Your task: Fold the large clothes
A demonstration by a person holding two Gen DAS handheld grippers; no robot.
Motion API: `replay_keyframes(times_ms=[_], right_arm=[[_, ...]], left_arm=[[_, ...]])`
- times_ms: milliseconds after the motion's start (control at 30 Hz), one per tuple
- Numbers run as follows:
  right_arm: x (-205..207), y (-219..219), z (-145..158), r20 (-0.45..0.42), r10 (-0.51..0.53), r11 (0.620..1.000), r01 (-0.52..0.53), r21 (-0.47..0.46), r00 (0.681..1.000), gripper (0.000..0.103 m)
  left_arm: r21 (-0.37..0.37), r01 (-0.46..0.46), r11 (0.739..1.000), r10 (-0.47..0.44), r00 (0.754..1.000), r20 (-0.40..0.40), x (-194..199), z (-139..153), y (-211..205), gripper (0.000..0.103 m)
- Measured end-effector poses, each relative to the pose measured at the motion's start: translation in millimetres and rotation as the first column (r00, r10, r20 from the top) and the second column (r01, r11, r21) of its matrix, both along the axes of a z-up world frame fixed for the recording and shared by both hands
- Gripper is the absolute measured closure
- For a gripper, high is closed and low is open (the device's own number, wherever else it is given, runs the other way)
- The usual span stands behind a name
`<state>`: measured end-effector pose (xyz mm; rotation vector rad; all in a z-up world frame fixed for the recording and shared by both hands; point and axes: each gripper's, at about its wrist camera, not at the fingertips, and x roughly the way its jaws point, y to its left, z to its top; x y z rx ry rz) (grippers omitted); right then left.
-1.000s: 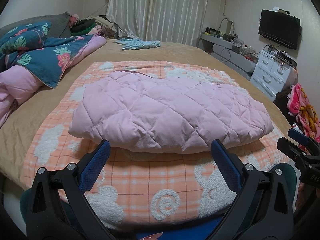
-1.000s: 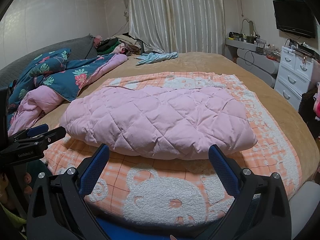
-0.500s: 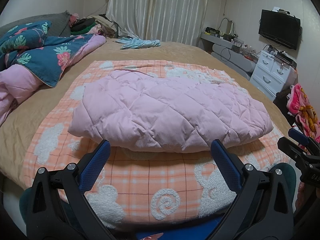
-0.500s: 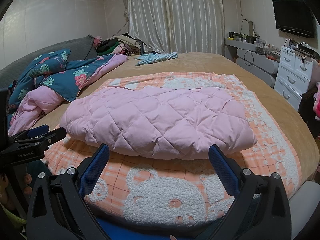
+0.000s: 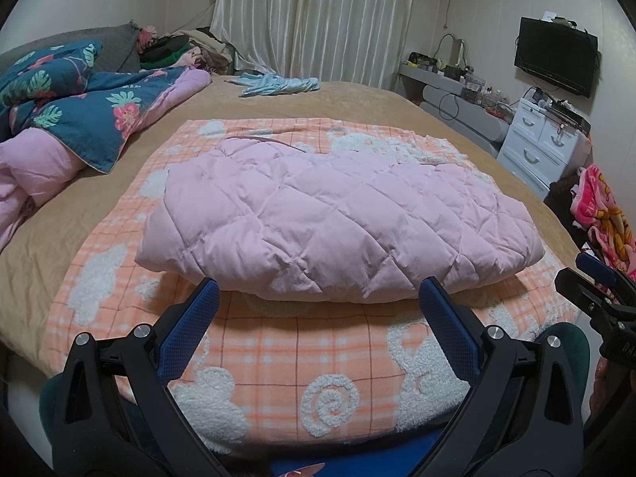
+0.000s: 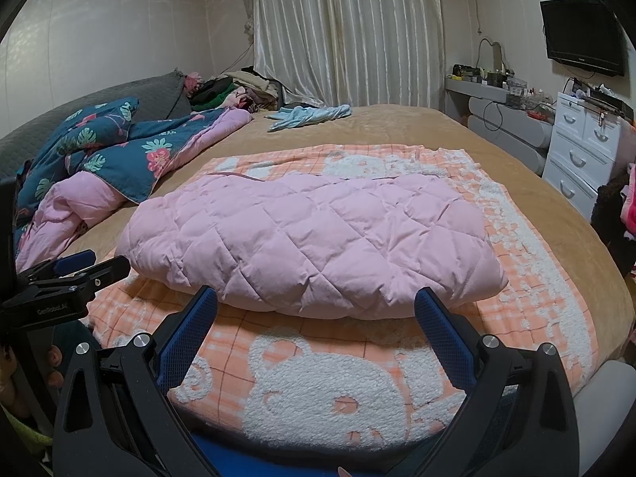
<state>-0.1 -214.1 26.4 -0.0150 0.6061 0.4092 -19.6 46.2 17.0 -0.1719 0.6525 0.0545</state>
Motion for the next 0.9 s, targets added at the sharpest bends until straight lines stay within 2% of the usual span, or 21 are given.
replay_keyframes(times_ms=[767, 900], right_arm=[[2.0, 0.6, 2.0, 0.003, -0.008, 1.0, 0.008, -0.007, 1.0, 0.004], [2.7, -0.3, 1.1, 0.002, -0.013, 1.0, 0.013, -0.015, 1.0, 0.004]], left_arm=[[-0.002, -0.007, 1.0, 0.007, 1.0, -0.009, -1.4, -2.5, 5.1, 0.009], [-0.026, 0.0, 1.0, 0.0, 1.0, -0.017, 0.1, -4.8, 7.4, 0.009]])
